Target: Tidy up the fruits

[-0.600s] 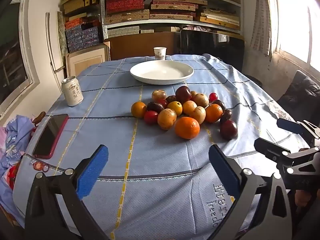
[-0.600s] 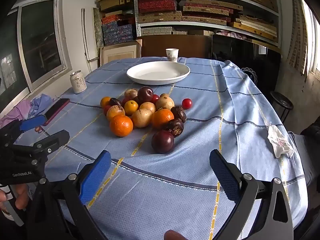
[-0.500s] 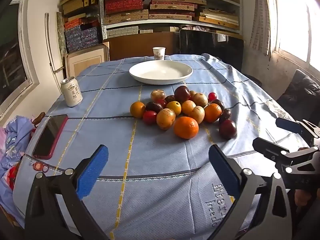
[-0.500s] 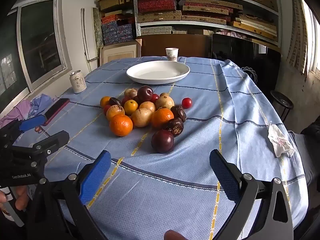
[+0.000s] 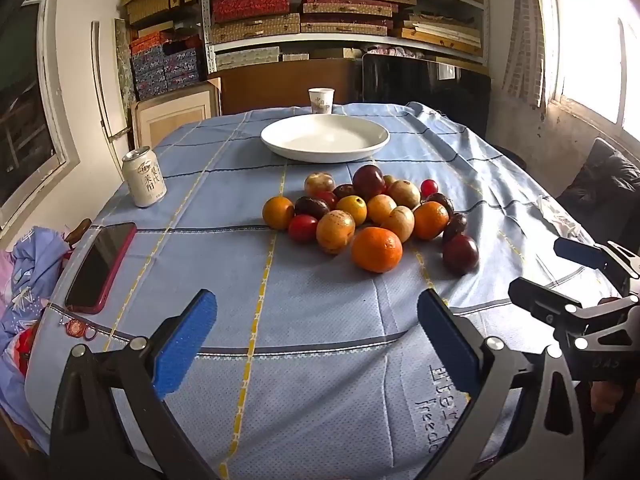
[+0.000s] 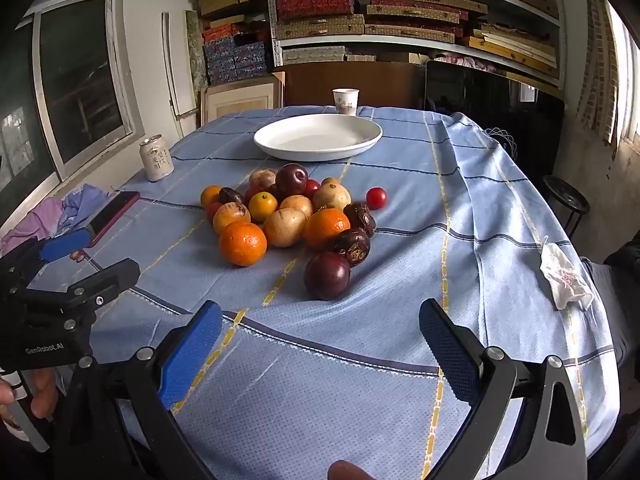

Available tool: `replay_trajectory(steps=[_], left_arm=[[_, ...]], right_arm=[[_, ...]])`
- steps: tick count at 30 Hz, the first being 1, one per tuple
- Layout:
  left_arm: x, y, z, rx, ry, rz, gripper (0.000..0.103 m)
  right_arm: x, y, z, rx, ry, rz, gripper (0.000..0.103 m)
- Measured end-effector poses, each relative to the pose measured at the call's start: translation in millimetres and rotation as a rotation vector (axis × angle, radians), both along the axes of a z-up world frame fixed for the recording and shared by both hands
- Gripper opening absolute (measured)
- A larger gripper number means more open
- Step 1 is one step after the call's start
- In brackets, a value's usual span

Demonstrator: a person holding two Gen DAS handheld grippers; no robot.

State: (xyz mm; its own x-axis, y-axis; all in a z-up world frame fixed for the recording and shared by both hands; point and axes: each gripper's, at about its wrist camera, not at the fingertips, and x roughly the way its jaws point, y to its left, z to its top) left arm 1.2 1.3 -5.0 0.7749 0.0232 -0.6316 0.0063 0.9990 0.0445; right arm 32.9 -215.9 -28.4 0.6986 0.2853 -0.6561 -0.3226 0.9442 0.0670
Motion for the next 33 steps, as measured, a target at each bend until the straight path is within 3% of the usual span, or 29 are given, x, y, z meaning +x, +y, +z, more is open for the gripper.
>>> replay_trajectory(steps=[33], left_arm=[[2.8, 2.7, -6.6, -0.004, 0.027, 0.003, 0.098]], right_arm=[[2.2, 2.6, -3.2, -0.004, 0.021, 0.004, 0.100]])
